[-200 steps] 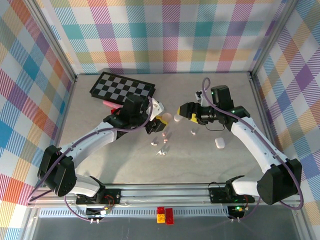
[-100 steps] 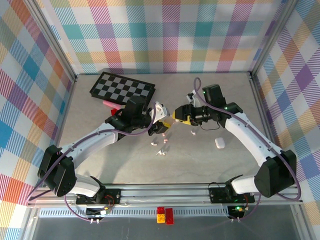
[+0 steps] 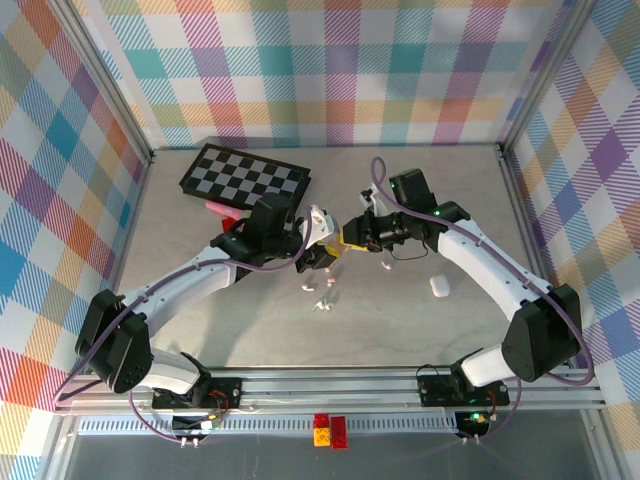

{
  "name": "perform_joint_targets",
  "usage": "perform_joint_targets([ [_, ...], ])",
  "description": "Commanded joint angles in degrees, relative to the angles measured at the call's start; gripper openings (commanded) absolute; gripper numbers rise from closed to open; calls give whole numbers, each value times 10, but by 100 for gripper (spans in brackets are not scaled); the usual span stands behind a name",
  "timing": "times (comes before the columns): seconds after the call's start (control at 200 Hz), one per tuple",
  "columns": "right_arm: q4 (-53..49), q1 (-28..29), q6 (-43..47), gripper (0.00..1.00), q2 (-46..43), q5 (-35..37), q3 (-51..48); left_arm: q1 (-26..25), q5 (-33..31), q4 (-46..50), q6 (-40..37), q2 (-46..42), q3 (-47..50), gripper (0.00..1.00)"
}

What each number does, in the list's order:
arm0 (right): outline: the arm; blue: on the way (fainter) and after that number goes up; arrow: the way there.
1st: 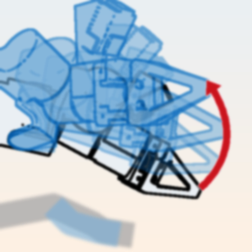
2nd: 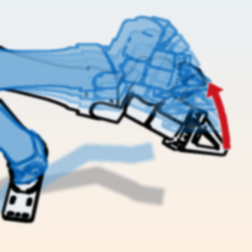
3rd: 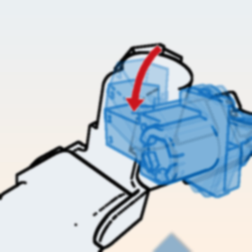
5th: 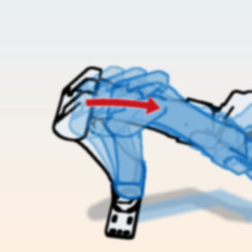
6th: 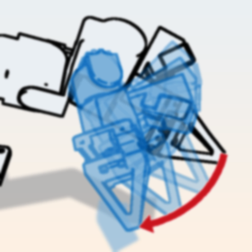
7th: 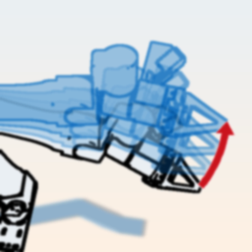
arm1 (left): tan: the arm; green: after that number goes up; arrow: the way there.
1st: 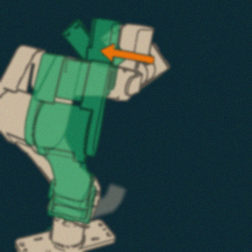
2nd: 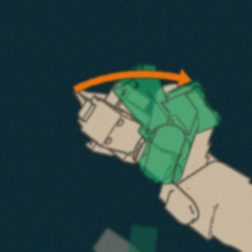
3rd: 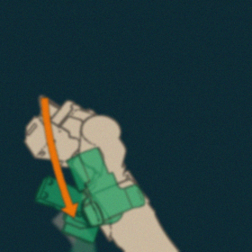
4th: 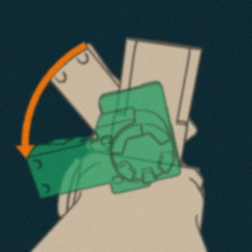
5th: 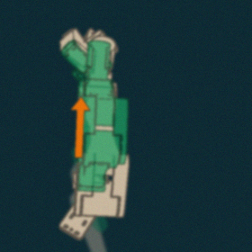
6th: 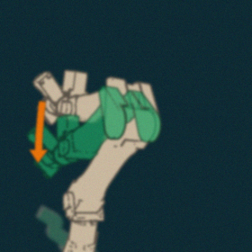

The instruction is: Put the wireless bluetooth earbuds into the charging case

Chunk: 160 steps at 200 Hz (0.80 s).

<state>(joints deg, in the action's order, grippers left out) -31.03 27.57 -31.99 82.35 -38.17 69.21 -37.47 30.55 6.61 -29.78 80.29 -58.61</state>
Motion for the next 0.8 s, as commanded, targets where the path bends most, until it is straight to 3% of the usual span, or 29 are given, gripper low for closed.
perform_joint_targets([
  [0.0,8,0,-9,19,-7,-3,7,-8,16,-54,0,-15,12,38],
  [0.12,39,-5,-32,18,-30,-8,-2,-6,14,-133,46,-28,42,77],
  [0.265,137,-32,-110,13,-69,-66,-36,-4,6,-358,177,-42,112,85],
  [0.32,182,-46,-149,12,-85,-94,-53,-3,-16,-453,232,-42,143,93],
  [0.415,257,-66,-217,10,-109,-133,-78,-3,-25,-603,288,-31,181,94],
  [0.57,448,-88,-391,6,-125,-169,-132,-3,-1,-742,313,-7,195,92],
  [0.795,702,-89,-590,2,-116,-157,-178,-1,30,-808,325,34,163,86],
])
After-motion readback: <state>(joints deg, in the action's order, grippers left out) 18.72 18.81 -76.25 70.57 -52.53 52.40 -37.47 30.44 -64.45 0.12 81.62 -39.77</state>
